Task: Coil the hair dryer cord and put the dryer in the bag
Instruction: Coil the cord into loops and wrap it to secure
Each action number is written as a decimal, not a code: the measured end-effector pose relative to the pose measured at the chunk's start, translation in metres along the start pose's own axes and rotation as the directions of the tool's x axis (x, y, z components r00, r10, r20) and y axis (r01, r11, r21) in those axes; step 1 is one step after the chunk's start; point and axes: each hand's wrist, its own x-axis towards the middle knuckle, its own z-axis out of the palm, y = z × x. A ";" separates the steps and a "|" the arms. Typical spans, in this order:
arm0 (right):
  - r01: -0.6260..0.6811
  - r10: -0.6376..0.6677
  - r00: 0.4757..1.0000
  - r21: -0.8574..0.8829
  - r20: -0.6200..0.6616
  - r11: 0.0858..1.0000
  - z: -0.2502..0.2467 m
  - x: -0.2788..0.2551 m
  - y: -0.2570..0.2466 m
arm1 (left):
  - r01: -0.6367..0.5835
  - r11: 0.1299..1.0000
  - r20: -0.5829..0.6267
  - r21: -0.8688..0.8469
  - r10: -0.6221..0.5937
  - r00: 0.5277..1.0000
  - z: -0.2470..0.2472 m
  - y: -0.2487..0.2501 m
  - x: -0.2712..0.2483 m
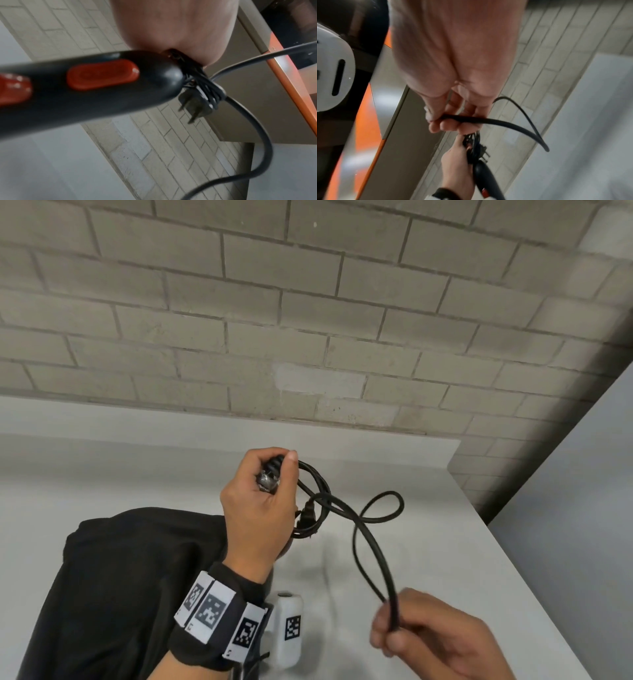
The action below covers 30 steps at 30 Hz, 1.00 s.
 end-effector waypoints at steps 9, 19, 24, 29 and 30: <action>0.003 0.201 0.957 -0.701 0.208 0.713 -0.056 -0.059 0.093 | 0.002 1.000 -0.003 -0.013 -0.002 1.000 -0.003 0.000 0.002; -0.162 0.078 0.963 -0.326 -0.257 0.931 0.009 0.003 0.027 | -0.071 0.997 0.035 0.013 0.070 0.997 0.007 0.008 -0.007; -0.370 0.372 0.926 0.041 -0.062 0.928 0.047 0.043 0.004 | -0.099 0.995 0.046 0.023 0.098 0.994 0.008 0.008 -0.012; -0.271 0.293 0.942 0.144 -0.164 0.952 0.032 0.046 -0.016 | -0.105 0.994 0.039 0.018 0.104 0.994 0.007 0.008 -0.013; -0.238 0.259 0.948 0.129 -0.183 0.963 0.025 0.041 -0.018 | -0.097 0.995 0.036 0.016 0.096 0.995 0.006 0.008 -0.012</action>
